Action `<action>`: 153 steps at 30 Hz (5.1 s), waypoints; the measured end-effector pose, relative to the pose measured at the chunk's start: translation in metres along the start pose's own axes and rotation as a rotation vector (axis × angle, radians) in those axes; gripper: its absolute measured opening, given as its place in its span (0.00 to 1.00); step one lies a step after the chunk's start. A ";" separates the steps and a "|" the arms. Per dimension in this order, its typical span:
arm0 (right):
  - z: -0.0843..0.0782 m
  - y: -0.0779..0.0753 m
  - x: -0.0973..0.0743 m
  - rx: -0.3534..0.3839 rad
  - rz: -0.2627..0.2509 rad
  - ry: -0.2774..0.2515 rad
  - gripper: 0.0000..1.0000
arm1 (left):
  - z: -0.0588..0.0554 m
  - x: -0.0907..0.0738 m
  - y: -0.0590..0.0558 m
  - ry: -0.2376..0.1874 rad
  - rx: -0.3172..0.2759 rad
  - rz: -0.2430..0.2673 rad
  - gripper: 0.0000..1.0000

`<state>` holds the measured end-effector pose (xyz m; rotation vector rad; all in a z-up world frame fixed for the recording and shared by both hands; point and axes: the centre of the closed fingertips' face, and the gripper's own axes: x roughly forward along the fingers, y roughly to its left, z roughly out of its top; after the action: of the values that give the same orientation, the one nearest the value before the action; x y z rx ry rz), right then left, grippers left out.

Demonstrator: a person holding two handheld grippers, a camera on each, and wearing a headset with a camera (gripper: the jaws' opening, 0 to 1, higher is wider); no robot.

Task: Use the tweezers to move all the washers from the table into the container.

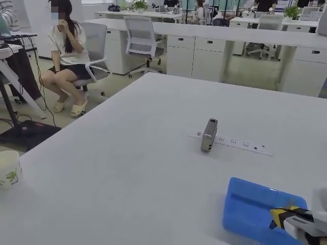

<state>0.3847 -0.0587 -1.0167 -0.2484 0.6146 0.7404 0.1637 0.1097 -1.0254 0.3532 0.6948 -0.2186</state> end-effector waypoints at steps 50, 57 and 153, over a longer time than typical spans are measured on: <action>0.028 0.014 -0.063 -0.014 -0.026 -0.102 0.02 | 0.008 -0.003 0.001 -0.044 -0.003 0.002 0.94; 0.020 0.023 -0.075 0.006 -0.027 -0.112 0.02 | 0.008 -0.003 0.001 -0.050 -0.003 0.004 0.94; -0.029 0.046 -0.082 0.056 0.009 -0.018 0.01 | 0.014 -0.006 0.003 -0.086 -0.010 0.014 0.95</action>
<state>0.2931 -0.0830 -0.9909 -0.1872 0.6183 0.7328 0.1683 0.1075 -1.0106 0.3372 0.6078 -0.2157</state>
